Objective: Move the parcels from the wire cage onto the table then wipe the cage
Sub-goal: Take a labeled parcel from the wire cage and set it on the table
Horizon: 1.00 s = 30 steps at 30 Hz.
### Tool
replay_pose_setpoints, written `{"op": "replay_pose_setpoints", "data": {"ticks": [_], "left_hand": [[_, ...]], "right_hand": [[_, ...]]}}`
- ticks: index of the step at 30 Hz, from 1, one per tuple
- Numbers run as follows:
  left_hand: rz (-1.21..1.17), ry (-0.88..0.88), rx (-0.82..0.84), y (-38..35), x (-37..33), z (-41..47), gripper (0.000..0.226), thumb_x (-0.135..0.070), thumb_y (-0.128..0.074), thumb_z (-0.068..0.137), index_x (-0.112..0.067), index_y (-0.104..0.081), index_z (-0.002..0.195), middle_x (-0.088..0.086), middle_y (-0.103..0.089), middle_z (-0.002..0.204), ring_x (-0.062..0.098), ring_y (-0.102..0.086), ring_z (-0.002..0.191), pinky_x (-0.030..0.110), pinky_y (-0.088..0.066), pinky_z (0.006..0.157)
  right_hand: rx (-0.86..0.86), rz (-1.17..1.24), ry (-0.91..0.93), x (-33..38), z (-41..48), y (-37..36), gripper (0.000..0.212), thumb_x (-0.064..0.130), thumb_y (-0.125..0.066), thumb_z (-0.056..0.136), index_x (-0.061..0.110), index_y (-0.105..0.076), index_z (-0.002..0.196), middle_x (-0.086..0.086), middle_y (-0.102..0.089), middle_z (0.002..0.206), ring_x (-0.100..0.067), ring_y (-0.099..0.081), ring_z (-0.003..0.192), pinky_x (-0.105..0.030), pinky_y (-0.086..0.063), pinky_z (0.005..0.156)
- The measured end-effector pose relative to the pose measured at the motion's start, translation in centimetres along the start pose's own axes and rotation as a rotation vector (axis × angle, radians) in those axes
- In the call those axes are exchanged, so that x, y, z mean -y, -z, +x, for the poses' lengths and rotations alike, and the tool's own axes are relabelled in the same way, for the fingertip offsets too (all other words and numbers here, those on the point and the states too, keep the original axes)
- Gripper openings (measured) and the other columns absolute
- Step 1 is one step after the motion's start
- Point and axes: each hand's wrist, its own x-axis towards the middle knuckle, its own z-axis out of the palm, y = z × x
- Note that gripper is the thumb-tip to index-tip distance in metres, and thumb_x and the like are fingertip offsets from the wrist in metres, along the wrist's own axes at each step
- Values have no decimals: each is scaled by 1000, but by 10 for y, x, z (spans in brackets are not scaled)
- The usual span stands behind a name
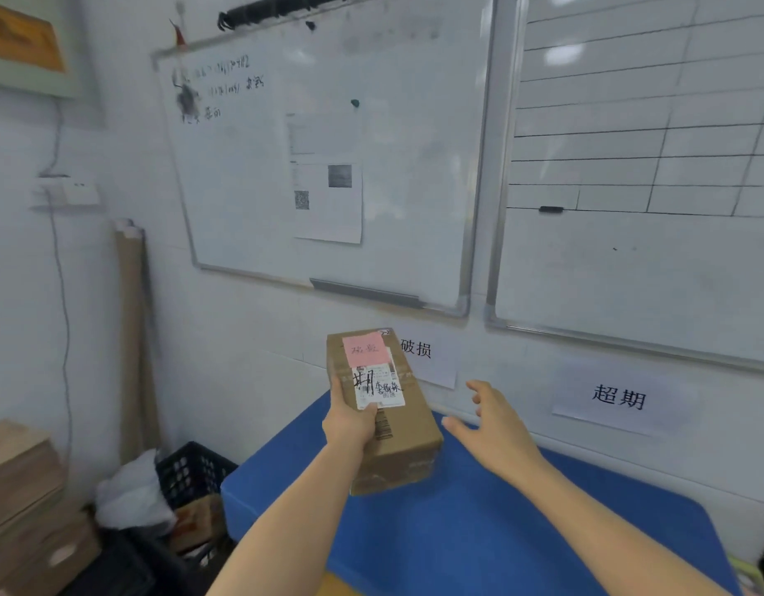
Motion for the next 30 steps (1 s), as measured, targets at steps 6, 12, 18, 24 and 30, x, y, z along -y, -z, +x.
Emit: {"op": "replay_pose_setpoints", "data": {"ticks": [6, 12, 18, 24, 30], "left_hand": [[15, 52, -15, -10, 20, 77, 72, -24, -60, 91, -31, -19, 150, 8, -60, 123, 28, -56, 111, 33, -45, 85], [11, 153, -57, -18, 42, 137, 64, -25, -60, 91, -20, -28, 146, 11, -59, 125, 32, -53, 115, 37, -44, 90], [9, 234, -42, -28, 56, 178, 55, -25, -60, 92, -12, -34, 139, 16, -57, 125, 35, -52, 116, 39, -45, 85], [-22, 283, 50, -52, 60, 190, 79, -23, -61, 91, -18, -10, 151, 23, -35, 141, 38, -42, 125, 42, -37, 101], [-16, 388, 131, -65, 55, 208, 114, -23, -71, 80, -36, 22, 145, 21, -18, 144, 40, -44, 117, 51, -42, 99]], "right_hand": [[52, -8, -10, 3, 61, -48, 70, 43, -60, 90, 22, -23, 146, 0, -36, 145, -15, -41, 129, -29, -40, 100], [127, -50, -36, -2, 113, -88, 71, 44, -60, 90, 19, -25, 147, -2, -34, 148, -16, -40, 132, -31, -39, 104], [227, -104, -163, -8, 136, -132, 59, 49, -55, 90, 25, -36, 141, -2, -57, 120, -16, -57, 106, -32, -49, 87], [301, -46, -271, -2, 143, -171, 66, 53, -50, 92, 22, -28, 146, -6, -54, 126, -20, -57, 106, -30, -49, 84], [240, -88, -365, -3, 156, -183, 75, 65, -52, 84, 22, -32, 142, -4, -58, 122, -21, -59, 104, -34, -53, 82]]}}
